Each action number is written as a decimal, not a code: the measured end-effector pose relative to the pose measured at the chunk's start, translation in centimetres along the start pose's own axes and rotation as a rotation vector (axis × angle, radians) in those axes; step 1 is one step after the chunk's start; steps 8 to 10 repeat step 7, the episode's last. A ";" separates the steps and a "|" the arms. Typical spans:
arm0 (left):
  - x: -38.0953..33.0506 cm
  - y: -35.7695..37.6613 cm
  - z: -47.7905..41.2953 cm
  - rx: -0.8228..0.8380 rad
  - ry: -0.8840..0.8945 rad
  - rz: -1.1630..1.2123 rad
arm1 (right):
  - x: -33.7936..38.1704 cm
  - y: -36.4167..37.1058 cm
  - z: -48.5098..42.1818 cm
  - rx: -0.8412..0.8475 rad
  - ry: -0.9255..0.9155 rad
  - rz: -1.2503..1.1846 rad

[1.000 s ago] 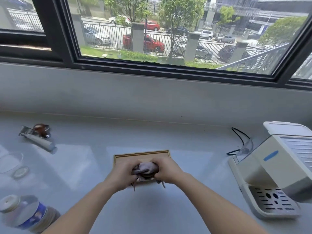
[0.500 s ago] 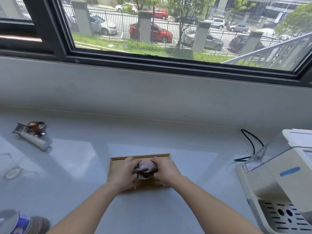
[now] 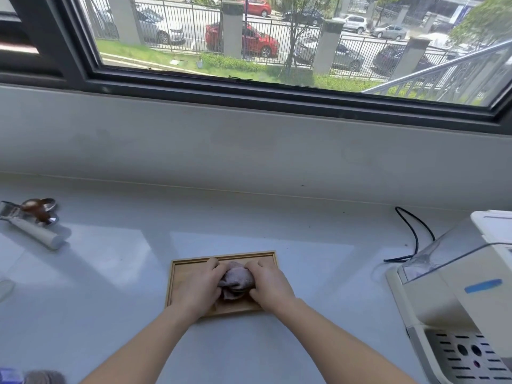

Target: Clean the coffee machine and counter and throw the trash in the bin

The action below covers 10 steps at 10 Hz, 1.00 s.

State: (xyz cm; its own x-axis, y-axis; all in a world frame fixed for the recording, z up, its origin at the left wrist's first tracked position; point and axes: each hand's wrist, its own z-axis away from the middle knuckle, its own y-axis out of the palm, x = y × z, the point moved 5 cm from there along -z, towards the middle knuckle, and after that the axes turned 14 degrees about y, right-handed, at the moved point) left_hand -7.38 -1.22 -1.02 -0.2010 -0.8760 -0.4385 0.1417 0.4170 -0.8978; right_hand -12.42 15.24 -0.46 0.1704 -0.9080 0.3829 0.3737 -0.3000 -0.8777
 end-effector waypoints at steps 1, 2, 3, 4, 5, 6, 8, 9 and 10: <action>0.0 0.3 0.0 -0.011 0.021 -0.023 | -0.1 0.2 -0.3 -0.010 -0.009 0.007; 0.0 0.2 -0.1 -0.011 0.028 -0.018 | 0.0 0.3 -0.3 -0.007 -0.010 0.014; -0.1 0.0 0.0 0.004 0.032 0.002 | 0.0 0.3 -0.3 -0.010 -0.014 0.008; -0.3 -0.4 0.2 0.023 0.024 0.011 | 0.0 0.2 -0.1 0.004 -0.011 0.006; -0.6 -0.7 0.5 0.033 -0.008 0.038 | 0.2 0.2 0.1 0.020 -0.015 0.003; -1.0 -1.1 1.1 0.037 -0.026 0.043 | 0.1 -0.3 0.6 0.037 -0.009 0.015; -1.2 -1.7 1.3 0.015 -0.035 0.031 | 0.0 -1.0 0.6 0.043 -0.009 0.003; -1.2 -1.7 1.3 0.015 -0.035 0.031 | 0.0 -1.0 0.6 0.043 -0.009 0.003; -1.2 -1.7 1.3 0.015 -0.035 0.031 | 0.0 -1.0 0.6 0.043 -0.009 0.003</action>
